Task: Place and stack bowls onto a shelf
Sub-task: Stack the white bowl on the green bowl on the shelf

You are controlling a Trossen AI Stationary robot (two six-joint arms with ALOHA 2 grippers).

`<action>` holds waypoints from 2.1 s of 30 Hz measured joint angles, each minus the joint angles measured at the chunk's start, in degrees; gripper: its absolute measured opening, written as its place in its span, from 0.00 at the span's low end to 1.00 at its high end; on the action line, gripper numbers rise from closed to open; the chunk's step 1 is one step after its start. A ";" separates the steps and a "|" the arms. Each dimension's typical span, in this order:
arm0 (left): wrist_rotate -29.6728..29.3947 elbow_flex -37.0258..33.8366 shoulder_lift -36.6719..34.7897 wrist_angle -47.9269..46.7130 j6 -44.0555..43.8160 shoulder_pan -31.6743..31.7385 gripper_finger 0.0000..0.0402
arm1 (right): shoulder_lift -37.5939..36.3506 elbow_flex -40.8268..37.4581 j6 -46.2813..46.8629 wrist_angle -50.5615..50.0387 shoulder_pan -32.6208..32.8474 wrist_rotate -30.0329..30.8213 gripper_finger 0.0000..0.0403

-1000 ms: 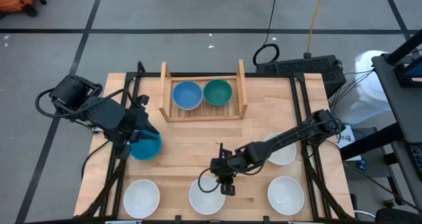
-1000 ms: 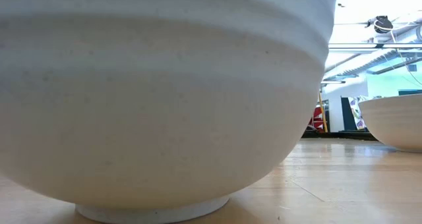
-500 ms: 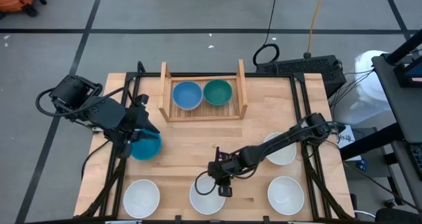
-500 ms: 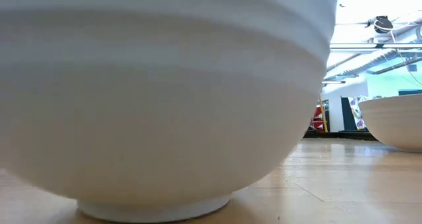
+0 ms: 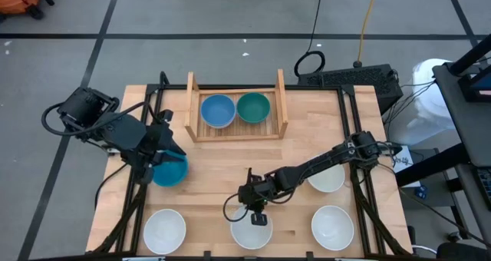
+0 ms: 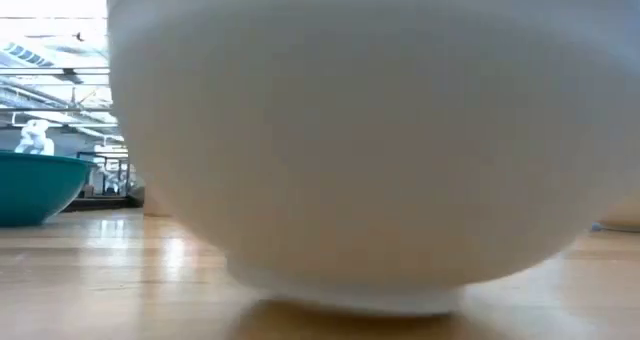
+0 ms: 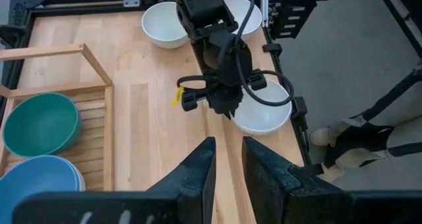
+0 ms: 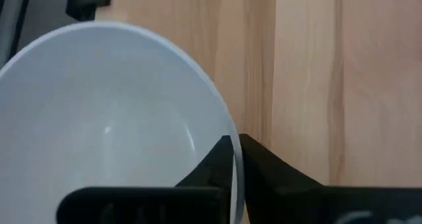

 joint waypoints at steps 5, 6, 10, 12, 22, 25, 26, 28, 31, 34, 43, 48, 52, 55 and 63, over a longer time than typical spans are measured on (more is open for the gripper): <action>0.00 0.00 0.00 0.00 0.53 0.00 0.20 | -0.10 0.00 -1.36 0.27 -0.53 -0.25 0.01; 0.00 0.00 0.00 0.00 0.67 0.00 0.20 | -0.28 0.00 -1.30 0.31 -0.69 -0.36 0.01; 0.00 0.00 0.00 0.00 1.44 0.00 0.20 | -2.59 0.00 -1.03 0.16 -1.33 0.36 0.00; 0.00 0.00 0.00 0.00 1.52 0.00 0.20 | -4.65 0.00 -0.89 -0.23 -1.57 3.88 0.00; 0.02 0.00 0.00 0.00 5.56 0.00 0.20 | -19.22 0.00 -2.97 -2.22 -8.90 12.48 0.00; 0.02 0.00 0.00 0.00 7.22 0.00 0.20 | -23.57 0.00 -6.30 -3.04 -12.88 14.70 0.00; 0.02 0.00 0.00 0.00 7.74 0.00 0.20 | -24.94 0.00 -7.13 -3.18 -14.41 14.73 0.00; 0.02 0.00 0.00 0.00 8.64 0.00 0.20 | -27.22 0.00 -8.91 -3.16 -17.54 14.69 0.00; 0.02 0.00 0.00 0.00 9.07 0.00 0.20 | -29.81 0.00 -13.23 -3.04 -22.48 14.62 0.00; -0.13 0.00 0.00 0.00 9.14 0.31 0.20 | -31.28 0.00 -17.39 -2.96 -27.72 12.02 0.00; -4.47 0.00 0.00 0.00 6.99 3.30 0.20 | -29.51 0.02 -26.53 -1.97 -42.56 0.36 0.00; -4.49 0.00 0.00 0.00 4.59 5.50 0.20 | -27.67 0.02 -29.07 0.21 -49.36 -4.06 0.00; -5.90 0.00 0.00 0.00 3.60 7.52 0.20 | -24.96 0.04 -30.95 1.33 -53.41 -7.92 0.00; -6.36 0.00 0.00 0.00 3.09 8.99 0.20 | -22.20 0.07 -31.37 1.93 -55.35 -8.23 0.00; -6.38 0.00 0.00 0.01 2.97 12.24 0.20 | -14.82 0.07 -32.84 1.79 -57.20 -11.15 0.00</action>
